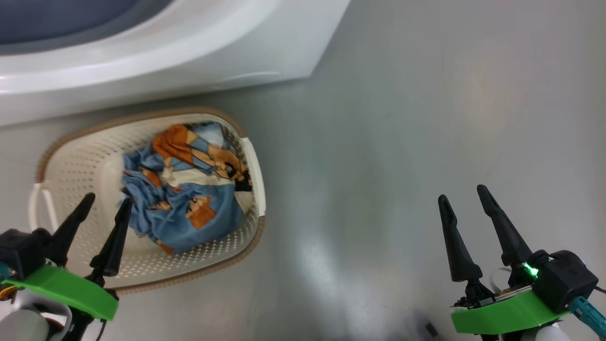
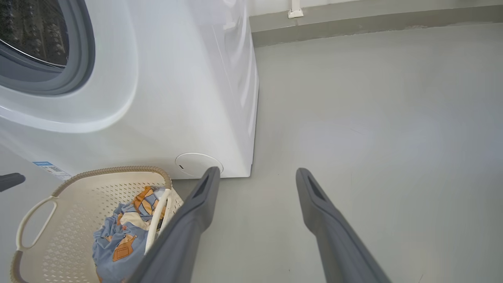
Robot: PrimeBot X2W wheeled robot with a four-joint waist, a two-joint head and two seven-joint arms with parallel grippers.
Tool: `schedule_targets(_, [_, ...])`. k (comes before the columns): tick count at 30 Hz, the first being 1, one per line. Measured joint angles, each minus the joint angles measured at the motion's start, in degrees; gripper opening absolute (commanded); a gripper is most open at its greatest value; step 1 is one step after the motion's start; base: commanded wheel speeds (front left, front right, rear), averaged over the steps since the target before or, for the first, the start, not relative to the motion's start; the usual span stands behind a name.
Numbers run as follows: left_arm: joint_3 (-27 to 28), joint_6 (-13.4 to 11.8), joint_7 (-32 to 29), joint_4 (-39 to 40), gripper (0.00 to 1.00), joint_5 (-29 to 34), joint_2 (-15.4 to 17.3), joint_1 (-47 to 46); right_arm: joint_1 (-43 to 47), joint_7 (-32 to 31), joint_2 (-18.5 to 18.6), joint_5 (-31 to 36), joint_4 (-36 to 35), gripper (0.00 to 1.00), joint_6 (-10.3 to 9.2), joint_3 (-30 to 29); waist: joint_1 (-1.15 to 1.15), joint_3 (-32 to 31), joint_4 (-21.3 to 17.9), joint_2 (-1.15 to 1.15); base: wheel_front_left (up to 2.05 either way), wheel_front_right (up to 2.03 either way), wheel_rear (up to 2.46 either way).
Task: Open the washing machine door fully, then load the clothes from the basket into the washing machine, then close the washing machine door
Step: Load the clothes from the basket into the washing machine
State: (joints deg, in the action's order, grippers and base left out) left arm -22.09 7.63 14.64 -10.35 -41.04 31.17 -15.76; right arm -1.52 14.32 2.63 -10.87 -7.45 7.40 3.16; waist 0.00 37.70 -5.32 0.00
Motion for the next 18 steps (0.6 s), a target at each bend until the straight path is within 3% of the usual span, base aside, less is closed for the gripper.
schedule_targets(18, [-13.85,0.00,0.00,-5.50,1.00,-10.17,9.90,-9.26,0.01,0.25,-0.02,-3.78,-2.97,1.00,0.00,2.92,0.00,11.15,-6.13,0.00,0.00,0.00,0.00])
